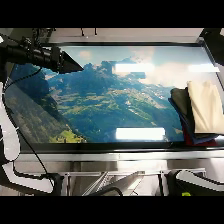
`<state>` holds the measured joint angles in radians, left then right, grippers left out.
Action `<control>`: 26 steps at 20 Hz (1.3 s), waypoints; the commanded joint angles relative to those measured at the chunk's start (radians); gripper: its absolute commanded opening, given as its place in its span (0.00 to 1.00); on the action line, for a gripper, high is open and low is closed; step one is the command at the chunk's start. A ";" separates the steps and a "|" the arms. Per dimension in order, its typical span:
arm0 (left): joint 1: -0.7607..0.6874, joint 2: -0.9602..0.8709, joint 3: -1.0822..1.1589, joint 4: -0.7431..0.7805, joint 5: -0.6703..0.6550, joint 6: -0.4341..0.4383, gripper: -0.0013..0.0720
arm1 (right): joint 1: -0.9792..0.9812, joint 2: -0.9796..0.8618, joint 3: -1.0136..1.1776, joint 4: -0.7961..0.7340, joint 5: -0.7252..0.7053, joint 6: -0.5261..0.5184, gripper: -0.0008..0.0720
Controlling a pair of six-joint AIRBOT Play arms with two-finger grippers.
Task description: Fold the shirts.
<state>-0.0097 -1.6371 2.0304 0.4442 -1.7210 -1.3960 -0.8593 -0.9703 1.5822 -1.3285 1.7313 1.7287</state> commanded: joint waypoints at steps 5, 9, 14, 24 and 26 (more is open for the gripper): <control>0.000 0.006 0.000 0.022 0.038 0.016 0.04 | 0.063 0.002 0.037 0.382 -0.122 -0.031 0.04; -0.031 0.175 -0.217 0.182 0.089 0.068 0.04 | 0.243 0.017 -0.026 0.356 -0.165 -0.107 0.04; -0.064 0.601 -0.863 0.322 0.312 0.132 0.04 | 0.422 0.240 -0.437 0.346 -0.251 -0.220 0.04; -0.062 1.038 -1.402 0.320 0.473 0.103 0.04 | 0.653 0.486 -0.921 0.418 -0.485 -0.262 0.04; -0.062 1.038 -1.403 0.321 0.465 0.103 0.04 | 0.653 0.486 -0.921 0.419 -0.460 -0.263 0.04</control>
<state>-0.0711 -0.6289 0.6571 0.7605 -1.2598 -1.2865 -0.2184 -0.4942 0.6819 -0.9352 1.2713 1.4784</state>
